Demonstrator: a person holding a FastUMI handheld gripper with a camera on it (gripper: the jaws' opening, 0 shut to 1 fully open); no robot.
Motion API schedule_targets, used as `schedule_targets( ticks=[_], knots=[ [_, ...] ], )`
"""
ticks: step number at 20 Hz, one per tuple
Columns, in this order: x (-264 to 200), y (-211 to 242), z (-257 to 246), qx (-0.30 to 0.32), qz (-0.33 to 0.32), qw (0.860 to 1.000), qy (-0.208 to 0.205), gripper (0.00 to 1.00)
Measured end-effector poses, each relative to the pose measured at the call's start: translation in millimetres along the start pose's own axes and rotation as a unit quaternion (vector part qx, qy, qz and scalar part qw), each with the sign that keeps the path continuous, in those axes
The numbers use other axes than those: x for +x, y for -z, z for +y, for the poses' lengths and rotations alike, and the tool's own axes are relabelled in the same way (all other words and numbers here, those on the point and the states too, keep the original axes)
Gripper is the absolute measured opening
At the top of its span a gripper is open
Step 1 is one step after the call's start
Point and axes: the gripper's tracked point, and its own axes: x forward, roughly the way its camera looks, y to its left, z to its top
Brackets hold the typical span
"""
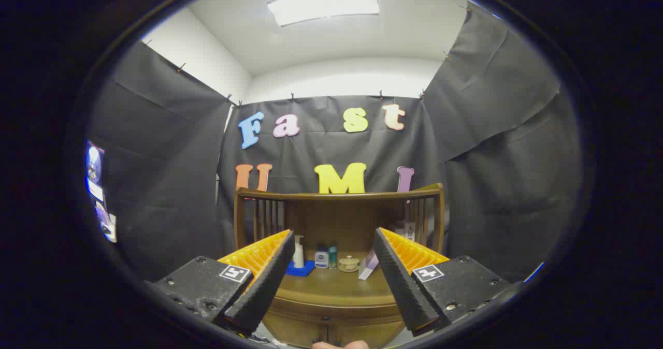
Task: Pull open the drawer, take out the items inside it, and place them on the countertop above the cabinet.
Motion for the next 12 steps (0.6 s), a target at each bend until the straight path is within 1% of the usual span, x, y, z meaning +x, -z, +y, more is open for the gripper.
schedule_targets(
  ticks=[5, 10, 12],
  knots=[
    [0.5, 4.1, 2.2, 0.017, 0.0, 1.0, -0.004, 0.99],
    [4.2, -5.3, 0.5, 0.018, -0.005, 1.0, -0.005, 0.99],
    [4.8, -1.0, 4.3, 0.017, -0.006, 1.0, -0.008, 0.99]
  ],
)
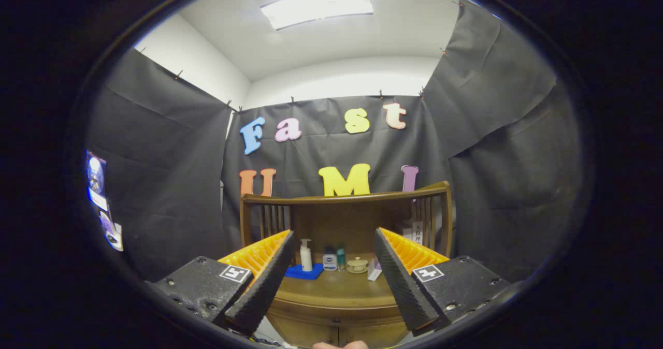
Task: Pull open the drawer, take out the items inside it, and place them on the countertop above the cabinet.
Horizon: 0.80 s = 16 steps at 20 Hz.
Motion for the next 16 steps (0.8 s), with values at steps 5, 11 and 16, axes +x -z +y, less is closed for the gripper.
schedule_targets(
  ticks=[5, 11, 16],
  knots=[
    [3.7, 46.0, 3.4, -0.002, 0.027, 1.0, 0.007, 0.99],
    [21.4, 132.6, 11.1, 0.015, 0.106, 0.994, 0.008, 0.99],
    [38.3, 195.1, 11.9, 0.026, 0.13, 0.991, 0.005, 0.98]
  ],
)
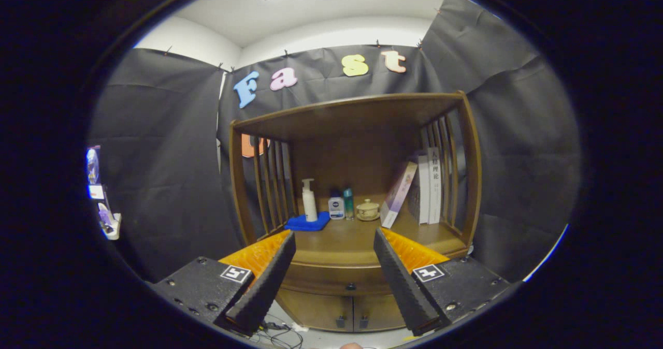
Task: Pull open the drawer, take out the items inside it, and place them on the countertop above the cabinet.
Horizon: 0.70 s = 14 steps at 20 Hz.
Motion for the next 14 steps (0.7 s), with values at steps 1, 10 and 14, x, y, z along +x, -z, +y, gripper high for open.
schedule_targets(
  ticks=[1, 10, 14],
  knots=[
    [6.1, 7.2, -2.0, -0.006, -0.001, 1.0, 0.002, 0.97],
    [56.5, 135.6, -5.0, -0.027, 0.071, 0.997, 0.009, 0.94],
    [81.8, 172.9, -14.4, -0.021, 0.103, 0.994, 0.019, 0.89]
  ],
)
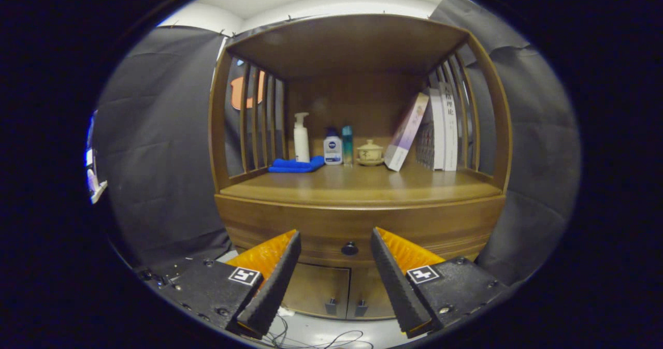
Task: Pull open the drawer, take out the items inside it, and place them on the countertop above the cabinet.
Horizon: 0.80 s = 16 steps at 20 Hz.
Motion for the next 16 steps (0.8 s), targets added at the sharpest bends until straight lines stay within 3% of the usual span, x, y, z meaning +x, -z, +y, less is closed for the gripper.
schedule_targets(
  ticks=[9, 12, 16],
  knots=[
    [57.9, 30.7, -5.0, -0.023, 0.03, 0.999, 0.019, 0.58],
    [70.4, 32.9, -17.1, -0.039, 0.023, 0.998, 0.048, 0.5],
    [76.8, 40.8, -15.2, -0.018, 0.025, 0.998, 0.052, 0.39]
  ],
)
